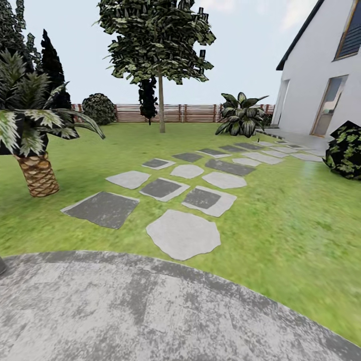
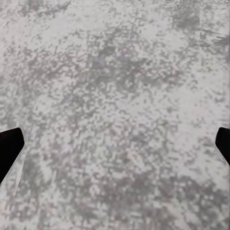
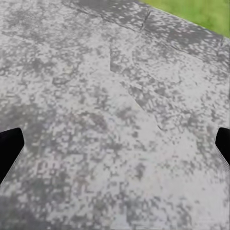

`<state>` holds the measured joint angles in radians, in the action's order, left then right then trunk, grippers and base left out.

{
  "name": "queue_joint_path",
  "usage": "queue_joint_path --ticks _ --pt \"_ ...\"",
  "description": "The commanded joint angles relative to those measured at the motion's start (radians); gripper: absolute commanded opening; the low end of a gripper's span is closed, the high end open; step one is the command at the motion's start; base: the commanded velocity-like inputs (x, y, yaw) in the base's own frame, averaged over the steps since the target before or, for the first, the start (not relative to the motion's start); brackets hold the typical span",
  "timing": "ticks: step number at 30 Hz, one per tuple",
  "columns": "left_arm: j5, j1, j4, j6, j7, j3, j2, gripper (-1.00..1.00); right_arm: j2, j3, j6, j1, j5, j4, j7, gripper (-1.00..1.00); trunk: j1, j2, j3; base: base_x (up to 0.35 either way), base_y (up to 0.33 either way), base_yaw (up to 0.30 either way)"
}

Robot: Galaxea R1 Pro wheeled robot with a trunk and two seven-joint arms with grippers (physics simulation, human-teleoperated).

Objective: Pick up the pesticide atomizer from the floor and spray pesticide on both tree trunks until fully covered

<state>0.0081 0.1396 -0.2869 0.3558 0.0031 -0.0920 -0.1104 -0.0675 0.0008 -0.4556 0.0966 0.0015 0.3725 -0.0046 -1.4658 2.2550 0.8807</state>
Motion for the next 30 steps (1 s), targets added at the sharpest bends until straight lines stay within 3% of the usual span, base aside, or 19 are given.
queue_joint_path --ticks 1,14,30 --pt "0.000 0.000 0.000 0.000 0.000 0.000 0.000 1.00 0.000 0.000 0.000 0.000 0.000 0.000 0.000 1.00 0.000 0.000 0.000 0.340 0.000 -0.002" --pt "0.000 0.000 0.000 0.000 0.000 0.000 0.000 1.00 0.004 0.002 0.001 0.000 0.001 -0.008 0.001 1.00 0.000 0.000 0.000 0.340 0.000 0.000" --pt "0.000 0.000 0.000 0.000 0.000 0.000 0.000 1.00 0.051 0.002 0.003 0.000 -0.002 -0.177 0.006 1.00 0.000 0.000 0.000 0.340 0.000 0.000"
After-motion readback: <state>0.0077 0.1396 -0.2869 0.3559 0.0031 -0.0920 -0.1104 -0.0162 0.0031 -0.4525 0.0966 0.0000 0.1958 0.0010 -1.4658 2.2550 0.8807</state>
